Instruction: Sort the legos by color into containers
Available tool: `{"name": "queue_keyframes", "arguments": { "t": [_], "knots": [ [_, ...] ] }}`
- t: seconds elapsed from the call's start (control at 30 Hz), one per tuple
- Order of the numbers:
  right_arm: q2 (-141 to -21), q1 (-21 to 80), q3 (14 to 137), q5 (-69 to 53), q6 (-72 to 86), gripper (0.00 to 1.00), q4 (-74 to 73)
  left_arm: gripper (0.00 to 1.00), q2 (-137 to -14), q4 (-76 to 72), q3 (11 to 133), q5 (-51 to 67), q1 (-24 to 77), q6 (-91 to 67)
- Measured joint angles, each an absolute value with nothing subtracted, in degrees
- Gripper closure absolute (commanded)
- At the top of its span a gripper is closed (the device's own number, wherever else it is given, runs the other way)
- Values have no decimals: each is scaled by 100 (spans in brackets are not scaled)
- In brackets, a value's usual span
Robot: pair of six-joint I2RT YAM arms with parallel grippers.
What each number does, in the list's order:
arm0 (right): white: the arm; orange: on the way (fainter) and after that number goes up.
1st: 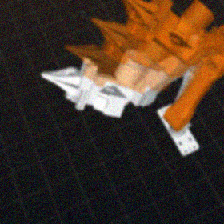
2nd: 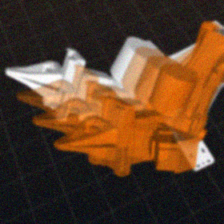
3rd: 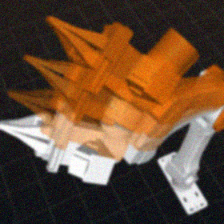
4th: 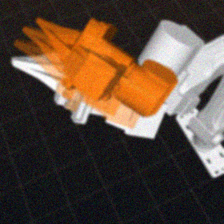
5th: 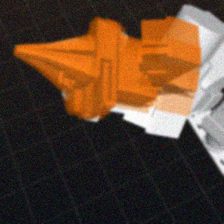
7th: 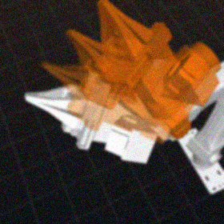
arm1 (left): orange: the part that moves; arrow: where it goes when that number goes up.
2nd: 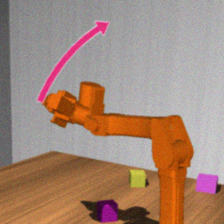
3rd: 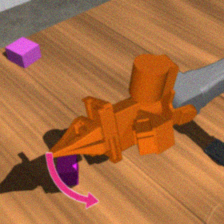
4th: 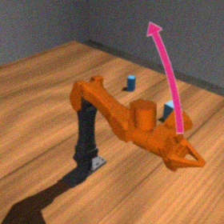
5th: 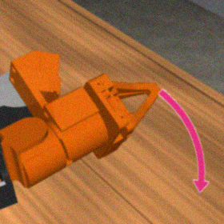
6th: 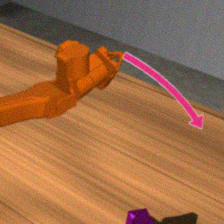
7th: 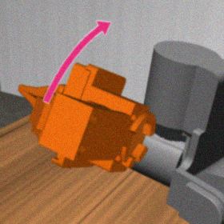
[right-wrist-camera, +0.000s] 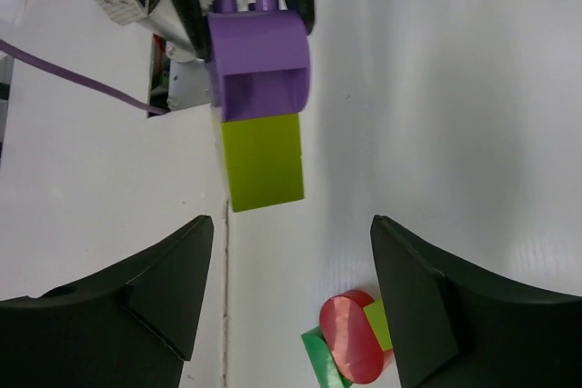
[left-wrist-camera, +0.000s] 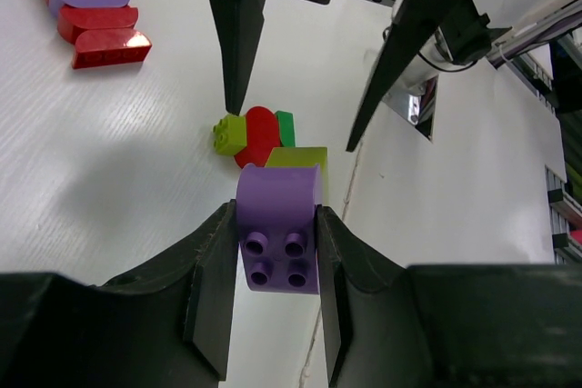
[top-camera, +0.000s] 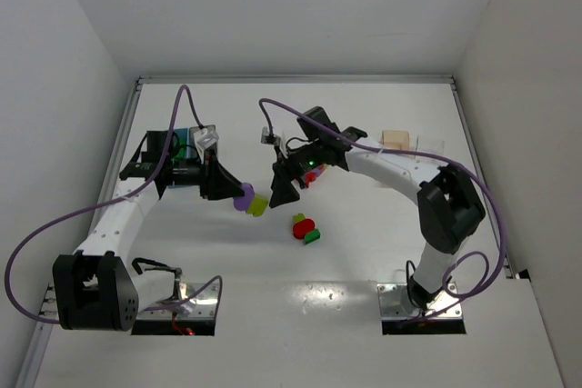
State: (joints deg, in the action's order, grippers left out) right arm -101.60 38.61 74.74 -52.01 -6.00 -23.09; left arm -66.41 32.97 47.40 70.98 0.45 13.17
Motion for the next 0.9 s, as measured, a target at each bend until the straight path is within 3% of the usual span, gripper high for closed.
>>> {"name": "queue_keyframes", "arguments": {
  "t": [0.73,0.87,0.9],
  "knots": [
    [-10490,4292,7817,-5588,-596,27,-2373,95,-6681,3304,4740,7087,143,1391],
    [-10624,4292,7817,-5583,-600,39,-2397,95,-6681,3306,4740,7087,143,1411],
    [-10645,4292,7817,-5581,-596,49,-2405,95,-6681,3306,4740,7085,143,1413]
  ]
}}
